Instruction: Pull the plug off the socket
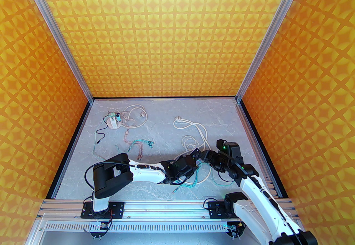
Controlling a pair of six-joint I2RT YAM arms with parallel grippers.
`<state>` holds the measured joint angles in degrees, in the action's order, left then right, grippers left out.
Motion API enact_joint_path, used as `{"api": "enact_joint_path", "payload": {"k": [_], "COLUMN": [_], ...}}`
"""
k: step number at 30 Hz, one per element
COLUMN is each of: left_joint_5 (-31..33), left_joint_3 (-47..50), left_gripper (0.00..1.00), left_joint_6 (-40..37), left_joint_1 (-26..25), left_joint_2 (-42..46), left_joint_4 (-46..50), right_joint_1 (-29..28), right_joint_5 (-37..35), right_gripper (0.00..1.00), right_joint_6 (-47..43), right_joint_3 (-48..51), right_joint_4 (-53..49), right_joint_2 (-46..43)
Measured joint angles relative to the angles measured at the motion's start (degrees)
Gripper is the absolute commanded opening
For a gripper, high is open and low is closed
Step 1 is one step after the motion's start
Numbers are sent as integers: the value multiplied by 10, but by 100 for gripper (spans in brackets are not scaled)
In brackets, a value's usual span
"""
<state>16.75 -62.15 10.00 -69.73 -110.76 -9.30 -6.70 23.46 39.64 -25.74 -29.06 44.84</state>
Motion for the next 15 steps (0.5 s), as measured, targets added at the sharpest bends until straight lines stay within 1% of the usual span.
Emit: {"api": "enact_joint_path", "payload": {"k": [3, 8, 12, 15], "left_joint_5": [1, 1, 0, 0], "left_joint_3": [-1, -1, -1, -2], "left_gripper": [37, 38, 38, 38], "left_joint_6": [0, 0, 0, 0], "left_joint_1": [2, 3, 3, 3], "left_joint_2": [0, 0, 0, 0], "left_joint_4": [0, 0, 0, 0], "right_joint_1": [2, 1, 1, 1], "right_joint_5": [8, 30, 36, 36], "right_gripper": [57, 57, 56, 54], "right_joint_6": [1, 9, 13, 8], "right_joint_3": [2, 17, 20, 20], "right_joint_4": [7, 52, 66, 70], "right_joint_2": [2, 36, 40, 59]}}
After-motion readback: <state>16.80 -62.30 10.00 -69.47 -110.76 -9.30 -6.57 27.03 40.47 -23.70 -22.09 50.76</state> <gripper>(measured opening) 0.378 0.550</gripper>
